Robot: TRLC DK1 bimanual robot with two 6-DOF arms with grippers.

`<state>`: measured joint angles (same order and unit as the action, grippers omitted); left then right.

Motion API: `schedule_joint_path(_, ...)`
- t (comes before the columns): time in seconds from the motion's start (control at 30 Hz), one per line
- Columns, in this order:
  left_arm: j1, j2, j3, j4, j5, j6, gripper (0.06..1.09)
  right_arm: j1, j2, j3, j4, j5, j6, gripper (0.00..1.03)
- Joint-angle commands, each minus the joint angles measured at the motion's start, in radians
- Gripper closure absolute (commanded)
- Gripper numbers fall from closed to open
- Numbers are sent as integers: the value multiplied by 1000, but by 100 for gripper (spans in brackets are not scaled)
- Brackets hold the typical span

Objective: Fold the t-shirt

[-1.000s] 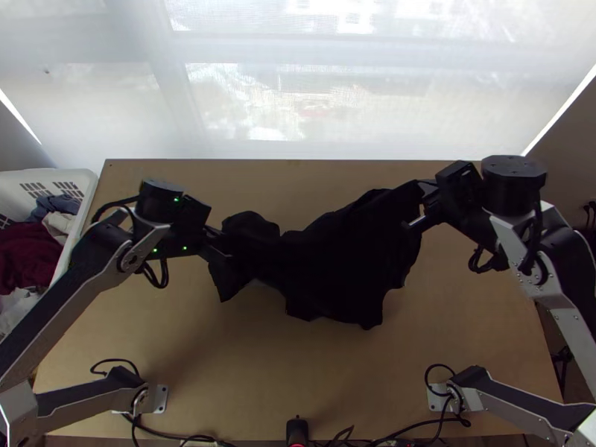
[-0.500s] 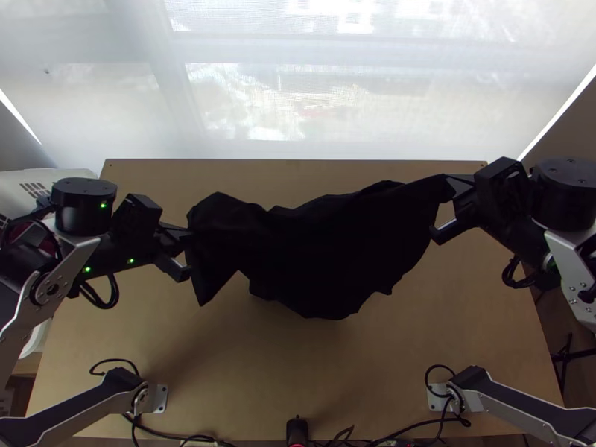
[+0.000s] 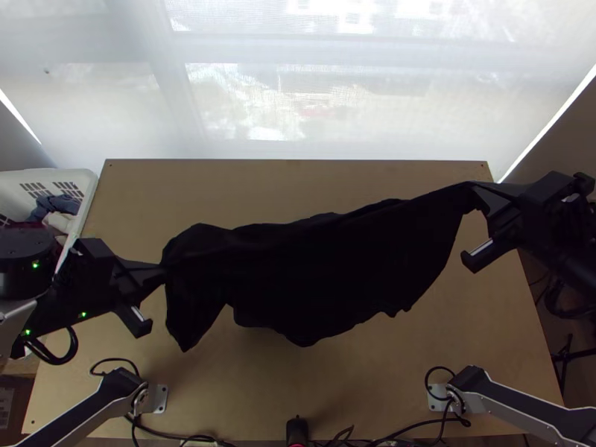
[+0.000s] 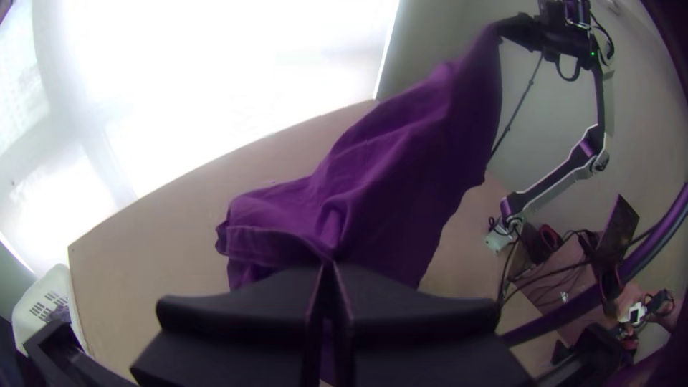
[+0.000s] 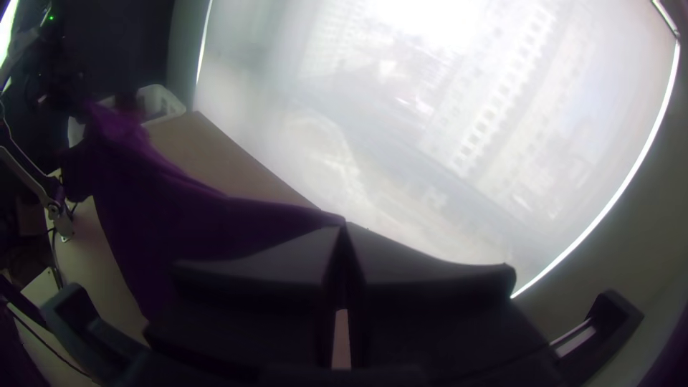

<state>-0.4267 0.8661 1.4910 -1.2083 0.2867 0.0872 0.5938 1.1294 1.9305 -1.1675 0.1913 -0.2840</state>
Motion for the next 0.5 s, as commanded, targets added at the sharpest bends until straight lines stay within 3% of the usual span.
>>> schedule_joint_path(0.0,-84,-64,-118,-135,71,-53,105,90,13,19,-164,4,69,100)
schedule_joint_path(0.2,-142,-87,-419,-128,197,-121,105,133,-8,-203,-222,-95,120,100)
schedule_joint_path(0.3,-142,-81,-512,-2,203,-141,105,153,-6,-265,-218,-102,124,100)
schedule_joint_path(0.4,-139,-29,-534,82,203,-152,95,155,6,-300,-198,-104,128,100)
schedule_joint_path(0.47,-138,14,-534,119,203,-152,94,153,12,-318,-182,-104,129,100)
